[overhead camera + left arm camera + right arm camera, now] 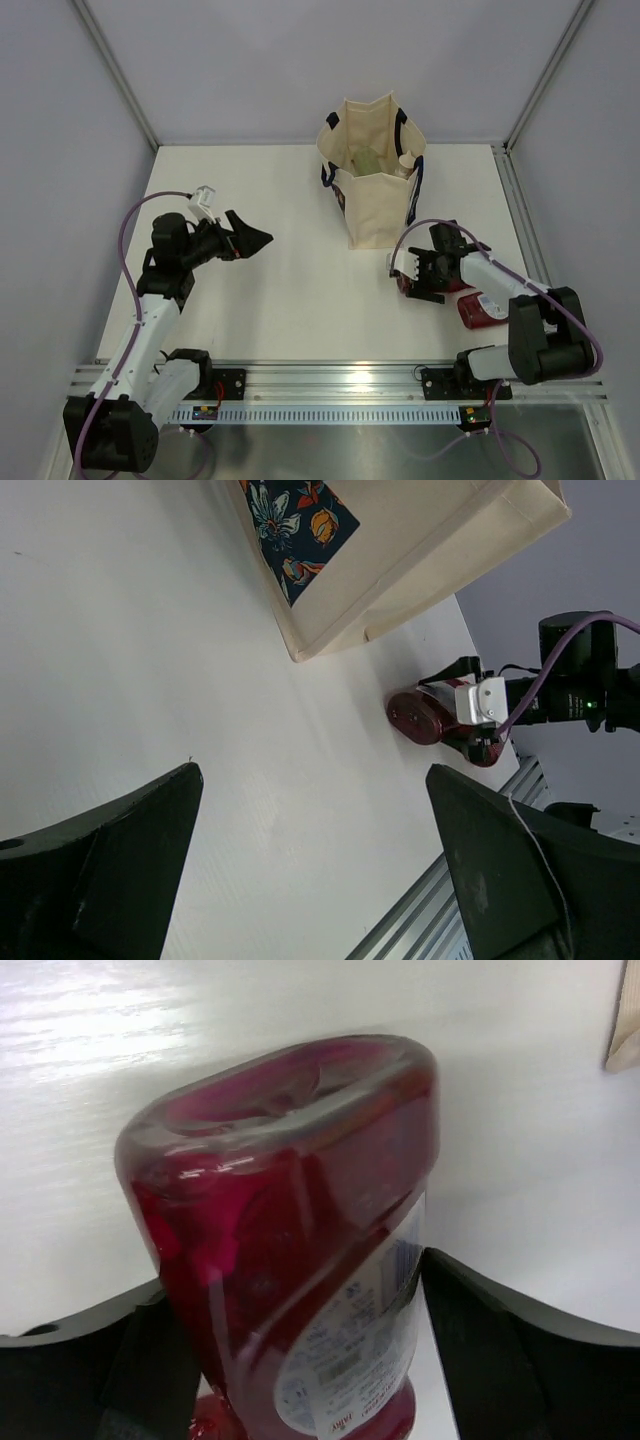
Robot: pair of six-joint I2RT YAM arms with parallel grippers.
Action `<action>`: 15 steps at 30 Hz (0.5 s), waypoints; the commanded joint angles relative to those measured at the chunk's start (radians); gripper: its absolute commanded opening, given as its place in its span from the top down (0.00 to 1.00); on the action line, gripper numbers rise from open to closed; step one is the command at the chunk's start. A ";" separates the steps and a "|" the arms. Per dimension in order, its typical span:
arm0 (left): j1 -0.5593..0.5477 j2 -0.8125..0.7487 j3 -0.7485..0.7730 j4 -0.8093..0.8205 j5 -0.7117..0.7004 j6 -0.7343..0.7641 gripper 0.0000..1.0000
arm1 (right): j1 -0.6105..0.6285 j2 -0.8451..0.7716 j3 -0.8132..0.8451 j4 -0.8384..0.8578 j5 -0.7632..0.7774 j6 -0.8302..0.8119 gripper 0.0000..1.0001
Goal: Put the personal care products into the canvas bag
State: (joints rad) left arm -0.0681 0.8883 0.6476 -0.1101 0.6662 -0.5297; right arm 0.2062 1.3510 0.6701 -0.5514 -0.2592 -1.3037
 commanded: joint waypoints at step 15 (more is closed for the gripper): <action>-0.009 0.014 0.032 0.059 0.027 -0.012 0.01 | -0.028 0.154 0.422 -0.431 -0.447 0.210 1.00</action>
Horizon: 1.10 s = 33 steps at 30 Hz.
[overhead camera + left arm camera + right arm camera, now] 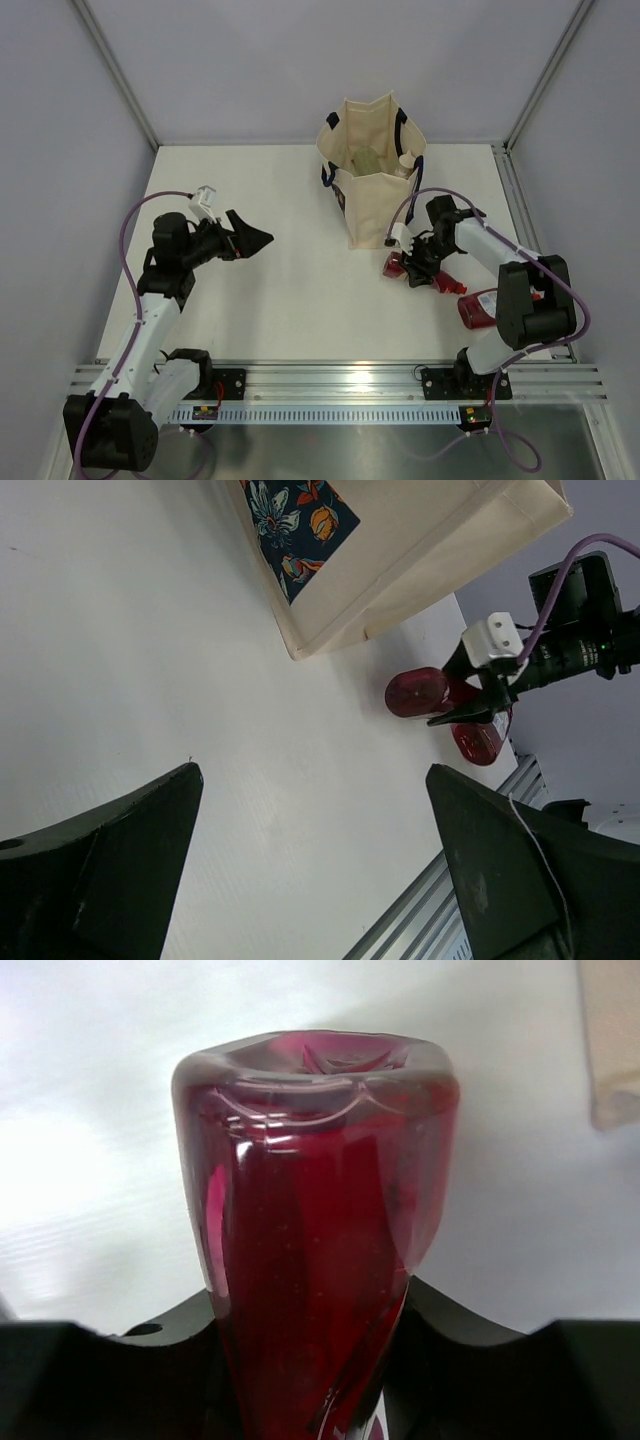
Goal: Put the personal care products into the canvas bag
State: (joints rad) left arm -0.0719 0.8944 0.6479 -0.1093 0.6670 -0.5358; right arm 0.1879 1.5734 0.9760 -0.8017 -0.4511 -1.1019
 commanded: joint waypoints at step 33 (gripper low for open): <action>-0.022 0.026 0.056 0.102 -0.009 -0.070 0.01 | 0.019 0.542 1.472 0.415 0.005 1.317 1.00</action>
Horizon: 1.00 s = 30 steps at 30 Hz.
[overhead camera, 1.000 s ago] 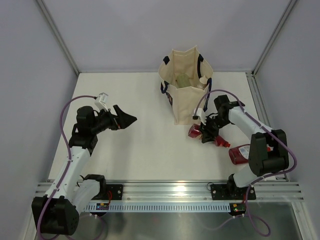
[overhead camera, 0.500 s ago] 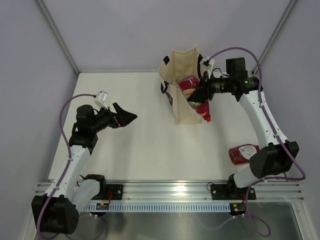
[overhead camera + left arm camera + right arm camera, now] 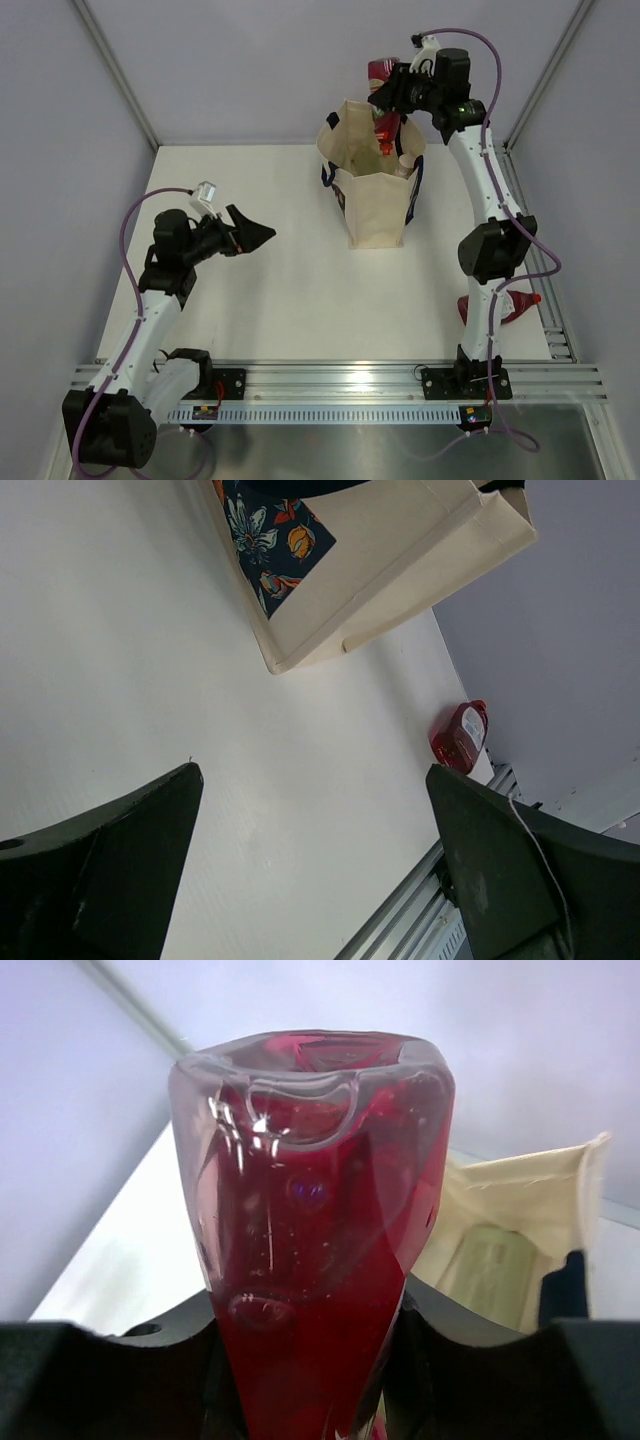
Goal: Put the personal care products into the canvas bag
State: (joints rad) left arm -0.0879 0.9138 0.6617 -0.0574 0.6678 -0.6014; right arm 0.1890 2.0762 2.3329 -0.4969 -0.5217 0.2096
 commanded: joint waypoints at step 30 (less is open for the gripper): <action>-0.101 0.119 0.127 -0.021 -0.042 0.175 0.01 | -0.060 -0.321 -0.193 -0.379 -0.089 -0.640 0.01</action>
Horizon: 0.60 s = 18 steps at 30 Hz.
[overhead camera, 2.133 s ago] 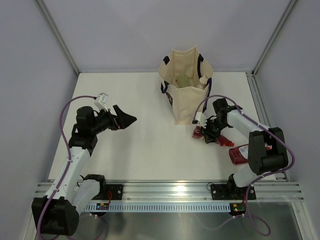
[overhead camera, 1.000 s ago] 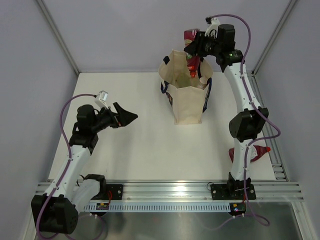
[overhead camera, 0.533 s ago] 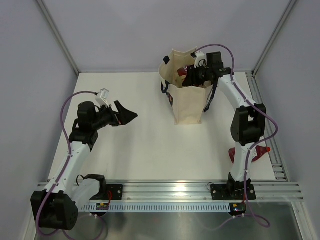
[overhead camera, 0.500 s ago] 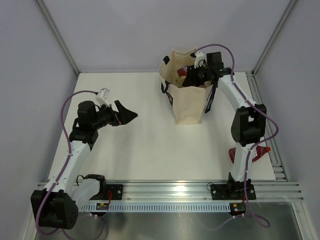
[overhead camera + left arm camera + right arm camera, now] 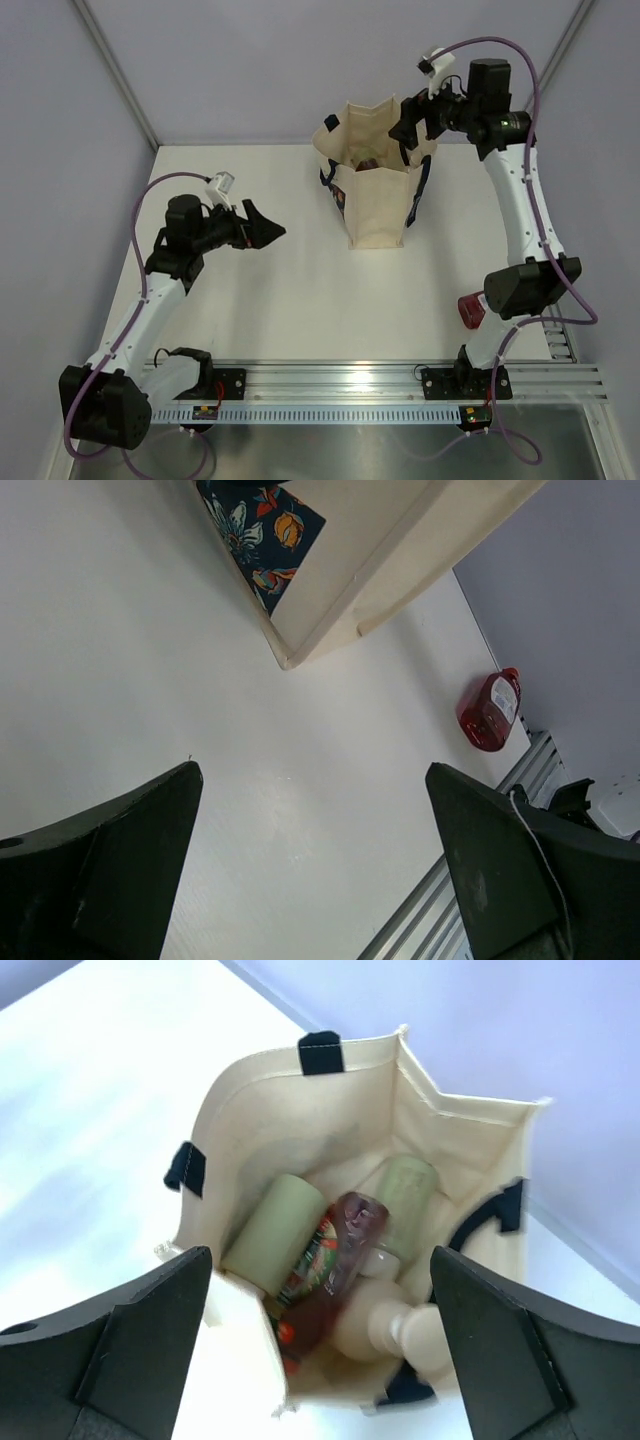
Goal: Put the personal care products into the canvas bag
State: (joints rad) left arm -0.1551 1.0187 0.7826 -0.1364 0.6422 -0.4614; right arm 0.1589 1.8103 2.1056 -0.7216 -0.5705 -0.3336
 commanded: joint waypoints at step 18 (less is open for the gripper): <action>-0.205 0.055 -0.042 0.078 -0.026 0.099 0.01 | -0.559 -0.739 -1.062 -0.645 0.227 -1.416 0.00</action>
State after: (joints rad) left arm -0.3458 1.0611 0.7437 -0.1146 0.6033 -0.3885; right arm -0.3717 1.1938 1.1595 -1.2922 -0.4862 -1.4506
